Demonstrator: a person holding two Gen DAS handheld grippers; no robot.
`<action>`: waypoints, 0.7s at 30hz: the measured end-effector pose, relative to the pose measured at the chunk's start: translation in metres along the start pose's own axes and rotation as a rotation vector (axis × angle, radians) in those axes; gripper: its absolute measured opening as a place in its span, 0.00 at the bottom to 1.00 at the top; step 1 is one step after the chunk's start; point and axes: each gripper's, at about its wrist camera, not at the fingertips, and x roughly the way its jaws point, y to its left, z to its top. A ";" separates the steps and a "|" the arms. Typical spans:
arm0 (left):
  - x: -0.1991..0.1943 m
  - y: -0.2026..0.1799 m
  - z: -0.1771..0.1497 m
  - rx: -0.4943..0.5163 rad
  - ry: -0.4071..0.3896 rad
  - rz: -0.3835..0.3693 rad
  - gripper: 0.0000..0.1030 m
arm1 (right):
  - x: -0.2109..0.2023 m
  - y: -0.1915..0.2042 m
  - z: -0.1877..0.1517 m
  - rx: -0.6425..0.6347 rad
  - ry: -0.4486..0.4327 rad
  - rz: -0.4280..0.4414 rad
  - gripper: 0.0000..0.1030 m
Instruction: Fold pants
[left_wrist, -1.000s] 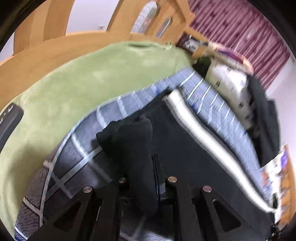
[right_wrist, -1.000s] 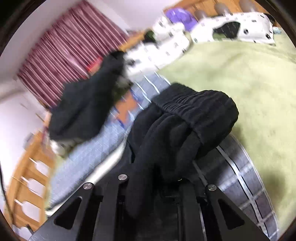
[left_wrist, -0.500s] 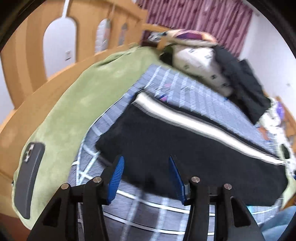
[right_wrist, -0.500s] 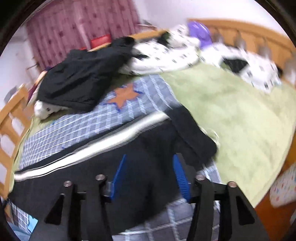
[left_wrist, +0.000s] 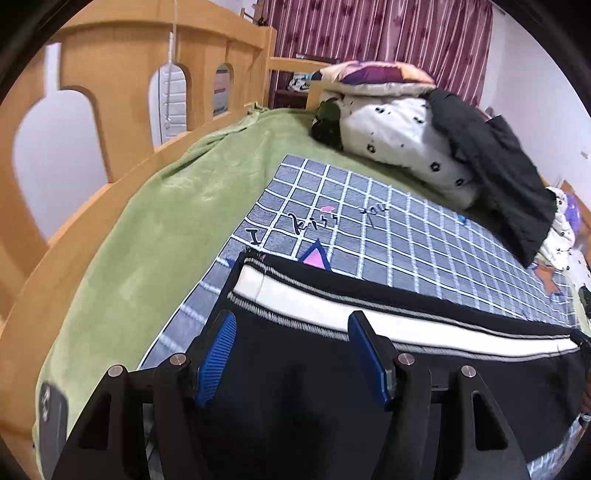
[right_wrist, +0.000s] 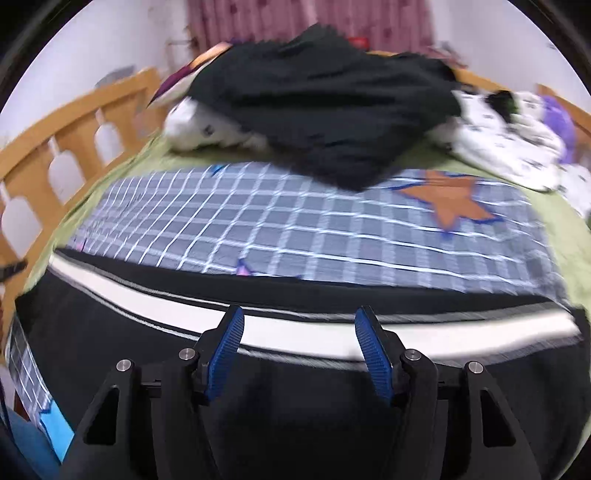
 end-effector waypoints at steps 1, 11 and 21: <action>0.011 0.001 0.006 0.001 0.014 0.000 0.59 | 0.013 0.007 0.005 -0.033 0.013 0.006 0.60; 0.093 0.018 0.034 -0.017 0.096 0.094 0.59 | 0.101 0.034 0.019 -0.223 0.153 0.067 0.59; 0.089 0.014 0.028 0.036 0.019 0.096 0.21 | 0.087 0.035 0.018 -0.279 0.132 0.123 0.05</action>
